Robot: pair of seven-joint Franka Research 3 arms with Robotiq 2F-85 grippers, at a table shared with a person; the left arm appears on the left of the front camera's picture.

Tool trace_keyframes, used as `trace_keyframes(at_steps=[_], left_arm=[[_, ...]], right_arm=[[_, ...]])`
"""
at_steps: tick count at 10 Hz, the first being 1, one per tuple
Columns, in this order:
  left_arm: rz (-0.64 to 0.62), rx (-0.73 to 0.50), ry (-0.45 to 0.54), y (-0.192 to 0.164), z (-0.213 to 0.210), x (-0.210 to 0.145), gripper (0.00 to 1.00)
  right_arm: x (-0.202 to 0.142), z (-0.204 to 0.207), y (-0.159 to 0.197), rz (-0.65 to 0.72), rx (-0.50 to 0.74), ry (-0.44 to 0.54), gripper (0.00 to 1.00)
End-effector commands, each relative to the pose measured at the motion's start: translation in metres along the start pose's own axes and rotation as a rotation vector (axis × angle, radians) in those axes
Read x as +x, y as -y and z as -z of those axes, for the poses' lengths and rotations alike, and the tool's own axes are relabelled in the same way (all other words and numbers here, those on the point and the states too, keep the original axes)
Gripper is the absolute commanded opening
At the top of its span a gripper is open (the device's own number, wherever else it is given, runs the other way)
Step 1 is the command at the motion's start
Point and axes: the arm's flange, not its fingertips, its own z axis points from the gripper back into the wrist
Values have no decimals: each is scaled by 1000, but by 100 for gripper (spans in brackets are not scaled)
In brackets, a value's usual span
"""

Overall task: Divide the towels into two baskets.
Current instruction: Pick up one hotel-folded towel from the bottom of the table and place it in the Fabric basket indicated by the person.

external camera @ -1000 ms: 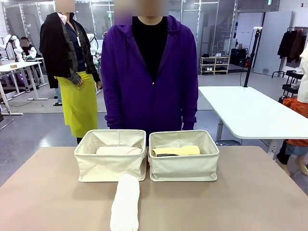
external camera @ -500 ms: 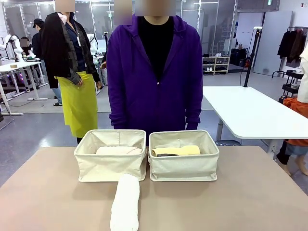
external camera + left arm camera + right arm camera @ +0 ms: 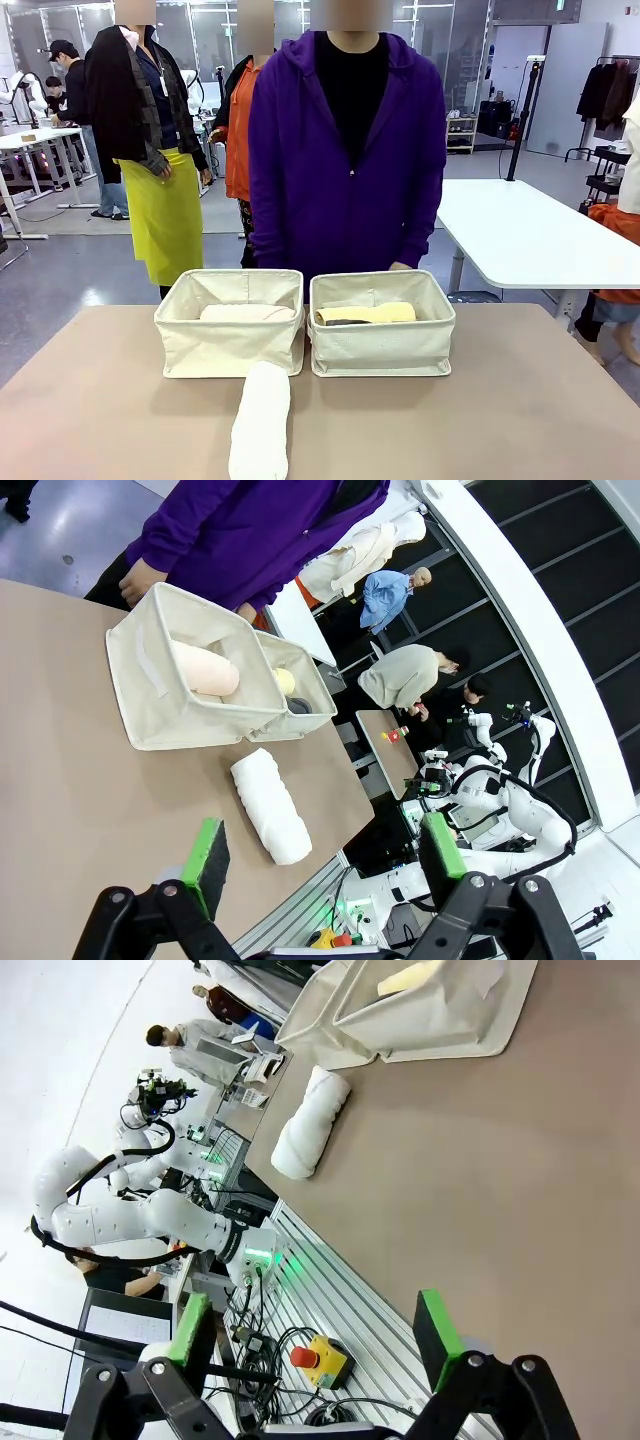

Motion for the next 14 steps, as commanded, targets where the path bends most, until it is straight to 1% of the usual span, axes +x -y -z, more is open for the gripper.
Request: trace_keyframes(at_steps=[1, 12, 13, 14], left_arm=[[10, -12, 5, 4, -2, 0, 97], [10, -12, 5, 4, -2, 0, 97], [0, 0, 0, 0, 0, 0, 97], [0, 70, -138, 10, 25, 0, 97]], right_arm=[[0, -1, -3, 1, 4, 9, 100], [0, -1, -3, 1, 4, 9, 100], [0, -1, -3, 1, 4, 9, 100], [0, -1, -3, 1, 4, 9, 100]])
